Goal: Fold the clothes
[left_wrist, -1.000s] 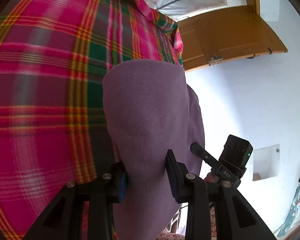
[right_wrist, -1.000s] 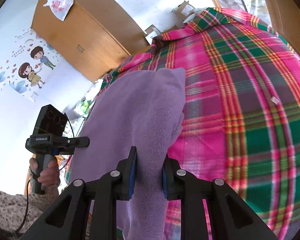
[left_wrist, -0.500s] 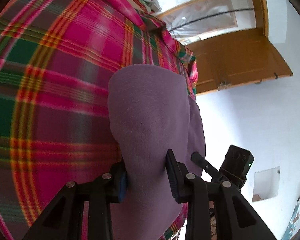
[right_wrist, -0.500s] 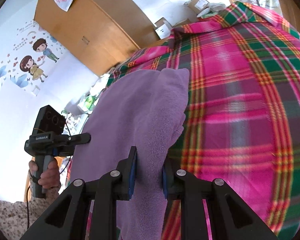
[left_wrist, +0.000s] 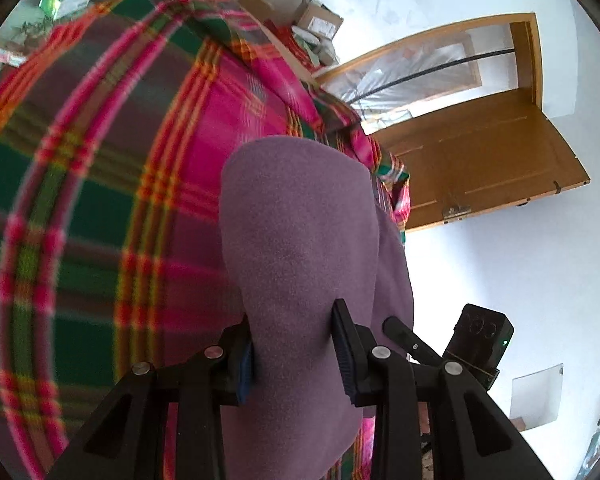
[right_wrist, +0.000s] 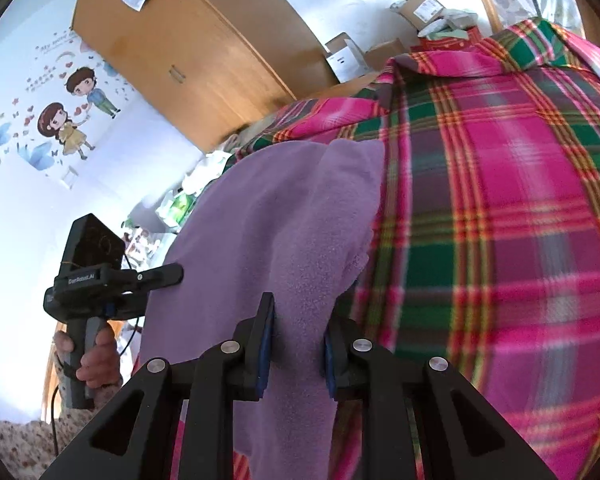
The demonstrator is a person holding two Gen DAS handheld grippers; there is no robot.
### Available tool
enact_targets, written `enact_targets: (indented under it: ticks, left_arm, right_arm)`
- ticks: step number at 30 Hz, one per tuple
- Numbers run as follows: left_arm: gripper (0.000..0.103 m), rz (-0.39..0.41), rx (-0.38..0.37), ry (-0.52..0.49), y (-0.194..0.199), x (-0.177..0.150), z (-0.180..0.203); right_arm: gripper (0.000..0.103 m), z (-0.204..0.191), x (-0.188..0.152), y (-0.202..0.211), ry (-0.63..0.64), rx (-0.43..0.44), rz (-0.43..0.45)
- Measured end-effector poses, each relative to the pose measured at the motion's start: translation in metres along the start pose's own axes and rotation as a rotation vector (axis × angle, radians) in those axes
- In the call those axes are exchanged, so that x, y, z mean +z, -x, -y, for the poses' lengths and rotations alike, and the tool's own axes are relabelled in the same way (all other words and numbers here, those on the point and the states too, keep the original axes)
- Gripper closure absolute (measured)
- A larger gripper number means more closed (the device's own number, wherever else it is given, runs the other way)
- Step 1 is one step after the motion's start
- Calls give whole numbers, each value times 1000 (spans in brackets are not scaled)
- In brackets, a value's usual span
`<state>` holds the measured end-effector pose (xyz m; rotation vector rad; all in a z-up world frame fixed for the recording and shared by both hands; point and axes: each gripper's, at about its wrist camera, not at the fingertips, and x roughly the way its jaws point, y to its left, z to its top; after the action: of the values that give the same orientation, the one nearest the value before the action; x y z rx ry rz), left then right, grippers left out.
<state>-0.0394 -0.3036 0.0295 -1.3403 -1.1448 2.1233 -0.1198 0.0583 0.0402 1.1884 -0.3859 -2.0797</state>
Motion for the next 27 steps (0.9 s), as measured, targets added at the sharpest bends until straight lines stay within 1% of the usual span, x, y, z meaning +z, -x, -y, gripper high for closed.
enact_targets:
  ticks: [4,12,18,21,23,25,27]
  left_arm:
    - [68,18,6,17,21,9,-20]
    - [68,71,38,36,27,39,-43]
    - [68,115,52,41,37,52,-53]
    - [68,126,70,37,23,63,-52]
    - [68,121,79,40,22,64,-57]
    - [67,122,74,53,18,64,-62]
    - [66,119,67,57,17,63,-65]
  right_arm:
    - [82,-6,14,-18,2,7,-4]
    - [82,-18,39,-52,22,5,-10]
    - [82,-20,57,-72,19,12,9]
    - [82,-20,61,-81,29,-8,9]
    - [82,-18,61,-87,34,-25,6]
    - [81,-11,59,-92,21,-48,-1]
    - [81,-5,56,-95,0,-51,-3]
